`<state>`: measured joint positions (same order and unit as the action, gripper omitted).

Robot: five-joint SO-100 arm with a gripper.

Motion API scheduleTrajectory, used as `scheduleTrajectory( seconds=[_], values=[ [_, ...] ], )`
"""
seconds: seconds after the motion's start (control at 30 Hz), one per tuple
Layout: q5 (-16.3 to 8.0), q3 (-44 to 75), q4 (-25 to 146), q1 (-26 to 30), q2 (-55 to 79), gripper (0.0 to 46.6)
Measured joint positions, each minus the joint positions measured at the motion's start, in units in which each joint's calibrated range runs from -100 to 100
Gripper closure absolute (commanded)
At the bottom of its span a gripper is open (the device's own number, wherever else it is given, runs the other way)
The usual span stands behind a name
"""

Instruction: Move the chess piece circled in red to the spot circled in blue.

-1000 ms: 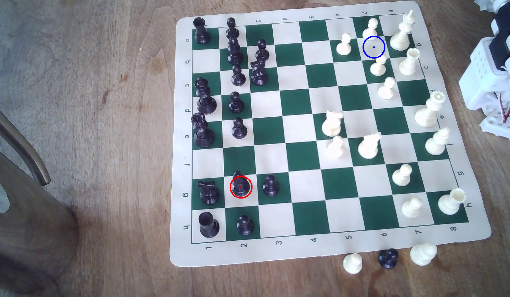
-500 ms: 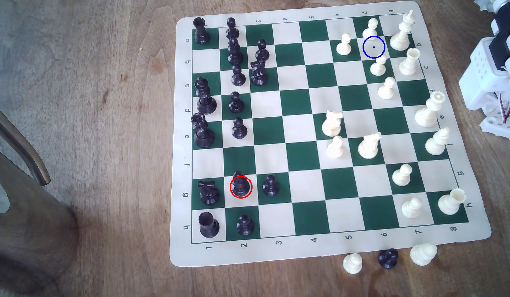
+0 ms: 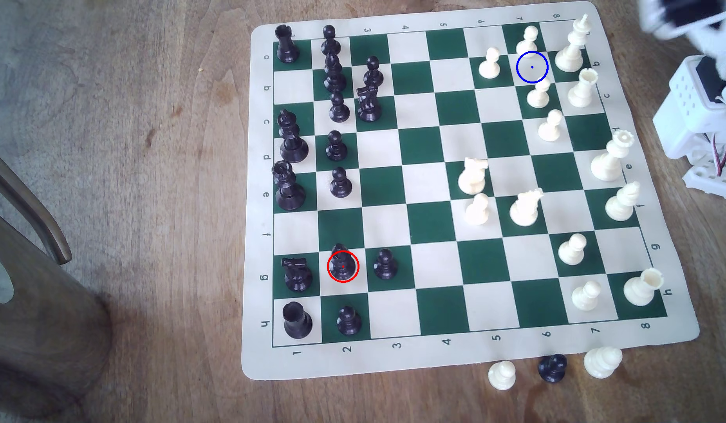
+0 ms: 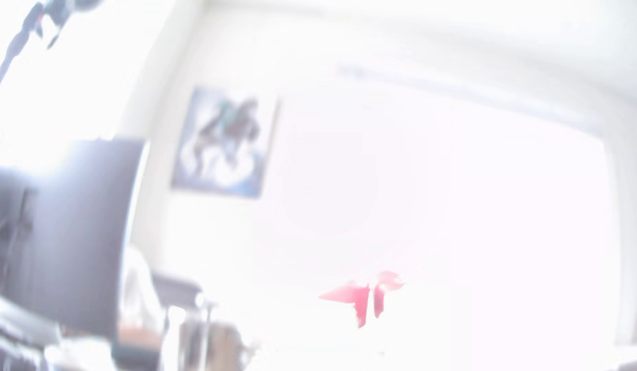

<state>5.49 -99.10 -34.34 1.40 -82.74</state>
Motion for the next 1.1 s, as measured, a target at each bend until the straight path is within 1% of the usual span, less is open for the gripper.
scheduleTrajectory(
  seconds=[0.1,0.13,0.2,0.23,0.3,0.37,0.4,0.5,0.53,0.6,0.63,0.67,0.77,0.8,0.83,0.9,0.93,1.0,1.07,1.1],
  values=[
    [-0.73,0.00,5.82,2.14,4.27,44.9],
    [-1.37,0.09,7.97,2.43,4.27,45.0],
    [-3.42,2.80,15.06,1.92,3.60,44.7],
    [-5.37,7.14,25.26,1.25,3.85,44.5],
    [-6.89,11.66,37.53,1.40,5.36,43.7],
    [-8.40,17.80,47.49,2.51,9.64,42.5],
    [-9.57,24.40,55.06,4.06,14.16,42.4],
    [-11.23,33.26,63.03,6.93,20.19,40.2],
    [-12.31,38.95,66.53,9.29,25.47,39.3],
    [-13.19,43.47,69.00,10.69,30.16,37.0],
    [-13.58,46.27,70.60,10.99,32.51,34.2],
    [-14.07,52.15,73.39,12.39,37.96,33.2],
    [-14.65,58.92,75.30,14.09,43.99,31.5],
    [-14.85,61.55,75.70,14.16,46.59,29.9],
    [-15.09,65.97,76.10,13.94,51.53,29.8],
    [-15.34,68.14,76.57,13.79,53.71,30.3],
    [-15.58,70.13,77.21,13.72,55.47,32.9],
    [-15.87,74.56,78.41,13.72,60.08,34.7],
    [-16.61,78.54,80.64,13.50,64.01,34.4],
    [-17.19,83.78,82.71,13.20,68.37,34.1]
  ],
)
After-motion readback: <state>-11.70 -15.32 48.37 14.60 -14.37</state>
